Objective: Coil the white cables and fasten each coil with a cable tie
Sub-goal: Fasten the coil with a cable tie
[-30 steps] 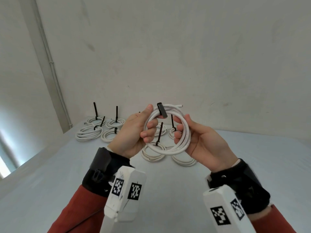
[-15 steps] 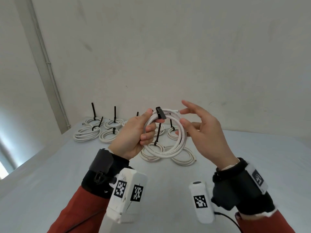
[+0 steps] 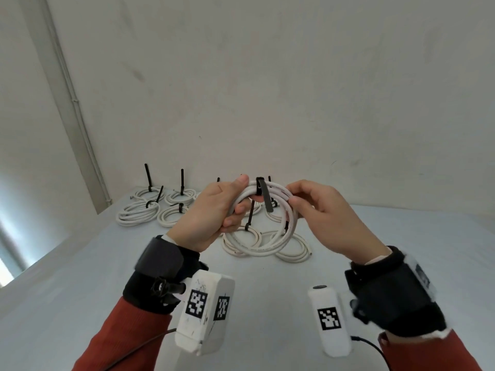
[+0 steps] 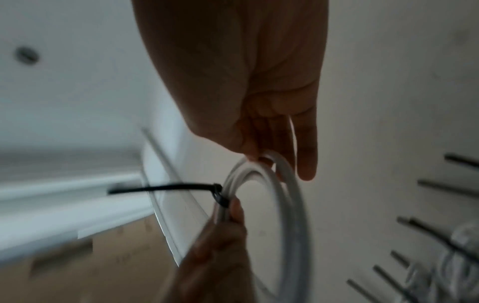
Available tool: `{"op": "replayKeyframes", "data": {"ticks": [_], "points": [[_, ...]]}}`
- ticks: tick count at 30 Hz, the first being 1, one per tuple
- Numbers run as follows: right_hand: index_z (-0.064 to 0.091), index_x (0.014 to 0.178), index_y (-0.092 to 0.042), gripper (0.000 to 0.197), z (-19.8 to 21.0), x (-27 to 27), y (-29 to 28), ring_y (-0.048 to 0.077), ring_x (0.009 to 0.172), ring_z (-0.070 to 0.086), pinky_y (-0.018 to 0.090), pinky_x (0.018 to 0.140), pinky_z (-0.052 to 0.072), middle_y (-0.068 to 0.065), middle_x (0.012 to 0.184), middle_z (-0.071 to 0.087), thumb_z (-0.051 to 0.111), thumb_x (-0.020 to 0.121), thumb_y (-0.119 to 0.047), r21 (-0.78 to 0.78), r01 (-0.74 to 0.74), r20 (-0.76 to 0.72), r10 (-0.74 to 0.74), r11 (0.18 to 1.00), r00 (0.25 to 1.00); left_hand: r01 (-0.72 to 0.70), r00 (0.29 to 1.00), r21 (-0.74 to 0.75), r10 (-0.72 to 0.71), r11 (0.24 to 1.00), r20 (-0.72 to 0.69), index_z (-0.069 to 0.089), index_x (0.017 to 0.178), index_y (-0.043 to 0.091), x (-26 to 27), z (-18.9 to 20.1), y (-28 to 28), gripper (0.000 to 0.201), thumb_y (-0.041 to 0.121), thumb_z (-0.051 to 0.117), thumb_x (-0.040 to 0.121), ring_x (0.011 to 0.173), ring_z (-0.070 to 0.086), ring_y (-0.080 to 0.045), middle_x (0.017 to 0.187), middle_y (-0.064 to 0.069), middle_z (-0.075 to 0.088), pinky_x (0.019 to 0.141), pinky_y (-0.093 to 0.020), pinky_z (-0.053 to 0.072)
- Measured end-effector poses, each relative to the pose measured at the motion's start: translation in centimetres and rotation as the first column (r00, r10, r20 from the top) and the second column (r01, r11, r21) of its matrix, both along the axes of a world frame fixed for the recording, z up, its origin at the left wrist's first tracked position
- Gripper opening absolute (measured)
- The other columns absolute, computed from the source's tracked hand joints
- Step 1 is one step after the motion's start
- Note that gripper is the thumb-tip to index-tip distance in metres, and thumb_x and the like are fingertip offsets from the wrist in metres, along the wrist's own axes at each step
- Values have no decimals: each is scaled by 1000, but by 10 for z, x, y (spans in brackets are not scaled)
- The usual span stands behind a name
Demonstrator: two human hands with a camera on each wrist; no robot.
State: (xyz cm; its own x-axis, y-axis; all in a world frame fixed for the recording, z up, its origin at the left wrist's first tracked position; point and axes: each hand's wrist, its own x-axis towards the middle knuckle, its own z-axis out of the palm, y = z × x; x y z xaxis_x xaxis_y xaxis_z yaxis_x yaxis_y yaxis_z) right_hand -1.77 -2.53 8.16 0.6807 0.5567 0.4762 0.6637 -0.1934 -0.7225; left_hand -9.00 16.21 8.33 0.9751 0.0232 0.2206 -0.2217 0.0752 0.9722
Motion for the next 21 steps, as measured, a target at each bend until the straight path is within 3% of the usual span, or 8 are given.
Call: {"op": "replayKeyframes", "data": {"ticks": [2,3,6,8,10,13,17,21], "points": [[66,99,-5,16,3,2,-5,18,79,62,38,82,53,6,87,67,51,94,-1,118,-158,-265,184,980,946,36,999,15,-36,999,6,61,97,-12,-1,2,2,54,37,39,95,36,23,-4,52,5,37,38,-20,12],[66,100,-3,14,3,4,-7,18,80,62,36,81,54,7,87,67,56,90,-4,185,-213,-363,268,959,892,52,999,13,-52,999,9,58,100,-15,-1,2,3,56,37,39,94,35,23,-3,51,6,38,37,-18,13],[72,98,-5,30,0,10,-11,16,75,64,29,71,56,7,87,69,69,71,-18,379,-268,-578,452,886,679,90,996,-72,-90,993,3,63,89,-3,0,1,4,47,34,37,97,34,23,-1,53,4,36,33,-15,17],[70,108,-5,43,0,11,-11,16,75,66,28,68,57,7,92,70,73,67,-19,470,-245,-625,516,848,586,86,996,-158,-89,984,-17,64,87,0,3,0,3,43,29,35,99,34,23,-1,55,3,35,33,-14,16],[64,116,-6,49,1,11,-10,21,82,67,31,72,58,10,99,69,71,69,-21,467,-213,-625,491,858,607,45,997,-216,-56,975,-44,62,89,-1,7,-1,1,42,29,34,100,35,23,-1,54,3,36,33,-14,15],[60,123,-9,44,2,8,-8,28,95,67,40,84,54,13,109,69,58,83,-28,391,-202,-623,419,898,660,-17,997,-320,-8,947,-77,57,92,-1,11,-3,-2,40,30,34,101,38,26,-3,56,1,39,35,-14,18],[59,117,-4,28,-2,5,-1,26,80,71,36,70,59,12,98,72,50,92,-14,390,-133,-662,378,911,647,-68,994,-430,26,900,-102,52,92,2,16,-8,-4,29,23,34,102,45,39,-9,63,-5,49,40,-16,32],[58,117,-1,24,-8,10,3,23,73,71,34,62,59,13,93,72,47,96,-5,492,18,-686,375,870,624,-178,982,-388,137,904,-130,53,104,7,20,-17,-4,18,20,41,101,64,62,-20,83,-11,64,57,-27,51]]}}
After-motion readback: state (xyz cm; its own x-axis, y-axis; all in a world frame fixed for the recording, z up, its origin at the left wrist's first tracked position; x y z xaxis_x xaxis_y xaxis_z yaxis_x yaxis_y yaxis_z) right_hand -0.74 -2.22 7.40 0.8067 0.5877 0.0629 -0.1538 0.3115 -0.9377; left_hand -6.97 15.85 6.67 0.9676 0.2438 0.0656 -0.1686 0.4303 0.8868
